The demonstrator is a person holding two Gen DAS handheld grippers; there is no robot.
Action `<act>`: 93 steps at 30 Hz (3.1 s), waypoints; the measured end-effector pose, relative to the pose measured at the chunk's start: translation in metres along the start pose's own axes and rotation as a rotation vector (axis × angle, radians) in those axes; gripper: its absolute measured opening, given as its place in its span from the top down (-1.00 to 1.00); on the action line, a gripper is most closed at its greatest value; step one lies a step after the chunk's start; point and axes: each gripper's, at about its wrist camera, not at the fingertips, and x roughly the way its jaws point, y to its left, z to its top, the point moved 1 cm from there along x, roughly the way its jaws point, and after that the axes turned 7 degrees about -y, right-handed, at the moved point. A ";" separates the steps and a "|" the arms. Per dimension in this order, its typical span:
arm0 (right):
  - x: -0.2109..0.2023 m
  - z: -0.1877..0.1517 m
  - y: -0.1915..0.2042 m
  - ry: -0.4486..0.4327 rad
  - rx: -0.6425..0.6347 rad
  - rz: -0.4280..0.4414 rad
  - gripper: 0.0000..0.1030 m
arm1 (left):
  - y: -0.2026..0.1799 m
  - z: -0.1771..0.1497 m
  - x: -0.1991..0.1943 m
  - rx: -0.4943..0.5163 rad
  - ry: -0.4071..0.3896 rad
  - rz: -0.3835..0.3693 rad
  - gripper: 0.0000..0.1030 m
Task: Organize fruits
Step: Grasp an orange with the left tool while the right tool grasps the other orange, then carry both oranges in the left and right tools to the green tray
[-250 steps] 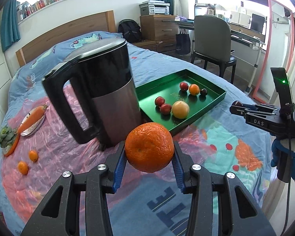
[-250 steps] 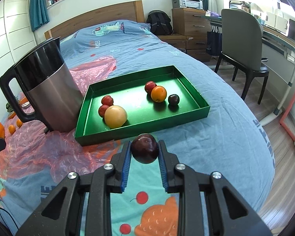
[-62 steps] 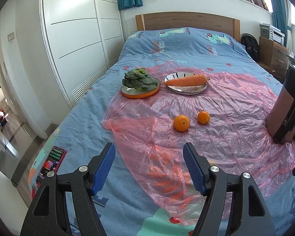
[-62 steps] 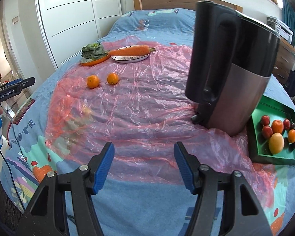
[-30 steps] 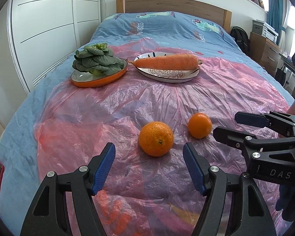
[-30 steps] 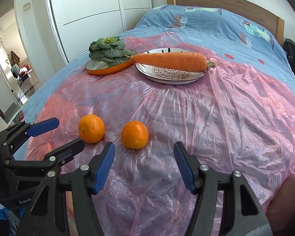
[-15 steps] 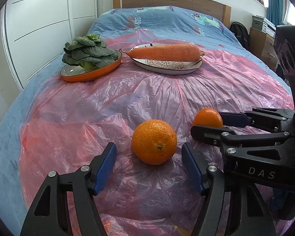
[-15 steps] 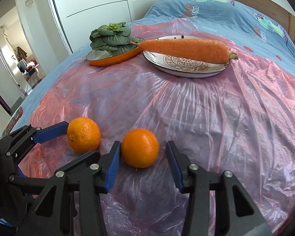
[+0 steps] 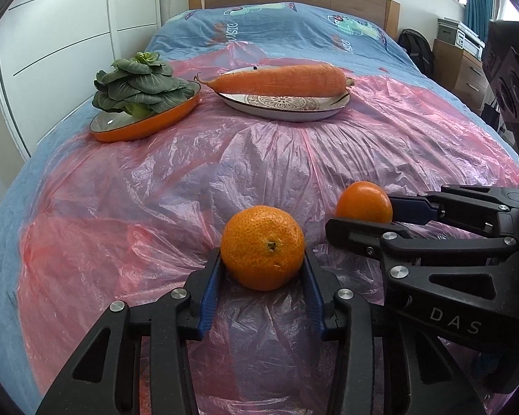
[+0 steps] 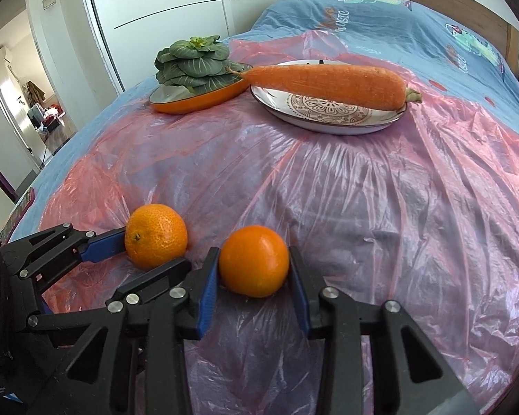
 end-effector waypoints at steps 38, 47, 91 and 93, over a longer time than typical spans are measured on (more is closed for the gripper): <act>-0.061 -0.029 -0.007 0.055 0.069 -0.213 0.74 | 0.049 0.020 -0.044 -0.259 -0.086 -0.137 0.28; -0.071 -0.042 -0.008 0.030 0.093 -0.180 0.74 | 0.069 0.014 -0.051 -0.360 -0.112 -0.253 0.28; -0.319 -0.186 -0.054 0.012 0.329 -0.323 0.74 | -0.108 -0.064 -0.196 0.020 -0.056 -0.345 0.28; -0.332 -0.195 -0.063 -0.001 0.348 -0.339 0.74 | -0.123 -0.066 -0.204 0.036 -0.047 -0.371 0.28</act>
